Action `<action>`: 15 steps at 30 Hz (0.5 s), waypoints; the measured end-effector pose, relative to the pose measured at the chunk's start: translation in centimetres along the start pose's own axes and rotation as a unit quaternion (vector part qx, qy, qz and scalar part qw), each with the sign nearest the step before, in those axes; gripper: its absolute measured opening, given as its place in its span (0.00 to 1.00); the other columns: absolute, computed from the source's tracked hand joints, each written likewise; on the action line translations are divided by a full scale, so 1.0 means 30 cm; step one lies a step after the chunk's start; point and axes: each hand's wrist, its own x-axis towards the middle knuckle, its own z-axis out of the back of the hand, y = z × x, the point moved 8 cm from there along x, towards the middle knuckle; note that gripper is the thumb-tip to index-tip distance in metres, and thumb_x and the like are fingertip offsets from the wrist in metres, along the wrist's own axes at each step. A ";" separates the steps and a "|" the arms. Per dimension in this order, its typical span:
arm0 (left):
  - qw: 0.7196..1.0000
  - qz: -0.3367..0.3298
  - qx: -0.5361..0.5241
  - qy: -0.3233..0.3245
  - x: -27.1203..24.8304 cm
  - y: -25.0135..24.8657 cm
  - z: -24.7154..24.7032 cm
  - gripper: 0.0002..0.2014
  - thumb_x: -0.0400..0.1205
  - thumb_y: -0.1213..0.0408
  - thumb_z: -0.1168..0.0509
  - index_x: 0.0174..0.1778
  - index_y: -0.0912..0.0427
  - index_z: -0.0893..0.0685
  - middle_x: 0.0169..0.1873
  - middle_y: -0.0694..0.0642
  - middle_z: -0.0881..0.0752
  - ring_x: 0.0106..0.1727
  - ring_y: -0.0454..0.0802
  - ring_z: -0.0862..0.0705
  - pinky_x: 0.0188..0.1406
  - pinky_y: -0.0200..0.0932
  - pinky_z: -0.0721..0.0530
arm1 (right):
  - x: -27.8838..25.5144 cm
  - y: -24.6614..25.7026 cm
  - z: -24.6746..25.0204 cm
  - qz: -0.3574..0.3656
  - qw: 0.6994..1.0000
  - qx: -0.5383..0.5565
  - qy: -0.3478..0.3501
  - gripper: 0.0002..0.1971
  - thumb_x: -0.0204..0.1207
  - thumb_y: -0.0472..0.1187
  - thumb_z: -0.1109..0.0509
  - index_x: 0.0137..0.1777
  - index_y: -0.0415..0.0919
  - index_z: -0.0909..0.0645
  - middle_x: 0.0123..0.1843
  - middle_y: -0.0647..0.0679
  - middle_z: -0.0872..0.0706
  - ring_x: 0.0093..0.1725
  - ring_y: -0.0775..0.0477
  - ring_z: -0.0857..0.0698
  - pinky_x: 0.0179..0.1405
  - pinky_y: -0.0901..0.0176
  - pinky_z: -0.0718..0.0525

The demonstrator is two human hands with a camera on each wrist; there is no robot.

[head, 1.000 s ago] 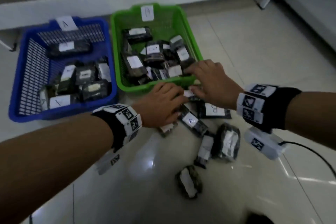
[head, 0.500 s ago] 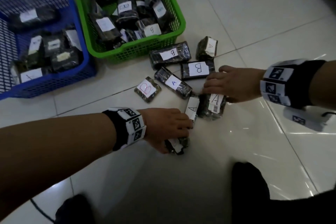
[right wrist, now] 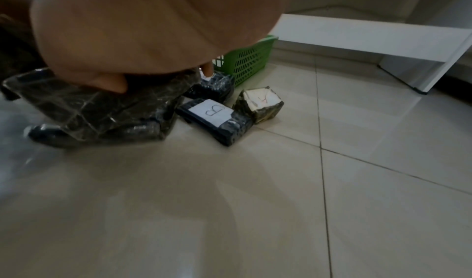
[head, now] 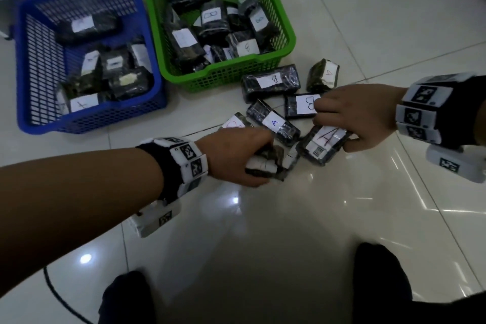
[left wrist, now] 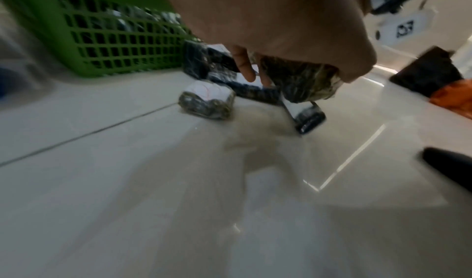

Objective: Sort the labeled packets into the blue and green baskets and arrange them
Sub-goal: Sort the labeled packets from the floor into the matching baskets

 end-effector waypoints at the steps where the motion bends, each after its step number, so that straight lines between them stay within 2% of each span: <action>1: 0.999 0.026 -0.012 -0.025 -0.005 0.025 0.037 0.27 0.71 0.41 0.29 0.56 0.55 0.27 0.47 0.46 0.22 0.42 0.44 0.24 0.41 0.40 0.24 | 0.007 -0.010 0.019 -0.007 1.000 0.004 -0.011 0.24 0.59 0.56 0.35 0.50 0.39 0.29 0.43 0.42 0.24 0.34 0.40 0.23 0.32 0.52 0.19; 5: 0.990 0.102 -0.001 -0.096 -0.038 0.130 0.181 0.31 0.70 0.42 0.27 0.61 0.55 0.29 0.49 0.47 0.25 0.44 0.44 0.26 0.40 0.38 0.29 | 0.060 -0.050 0.107 -0.034 0.998 0.011 -0.048 0.22 0.61 0.55 0.36 0.48 0.38 0.28 0.43 0.41 0.24 0.33 0.40 0.24 0.32 0.55 0.23; 9: 0.980 0.125 0.042 -0.147 -0.071 0.209 0.322 0.30 0.73 0.42 0.30 0.63 0.55 0.29 0.56 0.52 0.24 0.50 0.48 0.24 0.45 0.41 0.24 | 0.119 -0.138 0.206 -0.110 0.985 0.028 -0.132 0.24 0.63 0.53 0.37 0.51 0.33 0.25 0.45 0.39 0.23 0.36 0.41 0.24 0.35 0.62 0.32; 12: 0.964 0.144 0.041 -0.221 -0.082 0.273 0.433 0.29 0.74 0.41 0.30 0.63 0.55 0.29 0.57 0.52 0.26 0.50 0.46 0.24 0.47 0.44 0.21 | 0.160 -0.218 0.287 -0.183 0.957 0.051 -0.218 0.28 0.62 0.54 0.38 0.56 0.32 0.26 0.47 0.36 0.22 0.39 0.38 0.21 0.33 0.58 0.25; 15: 0.933 0.214 0.017 -0.289 -0.088 0.357 0.511 0.32 0.73 0.41 0.29 0.64 0.57 0.29 0.60 0.53 0.27 0.56 0.47 0.24 0.50 0.37 0.25 | 0.201 -0.286 0.346 -0.257 0.919 0.071 -0.290 0.30 0.62 0.52 0.35 0.60 0.33 0.26 0.51 0.37 0.24 0.43 0.36 0.20 0.35 0.51 0.19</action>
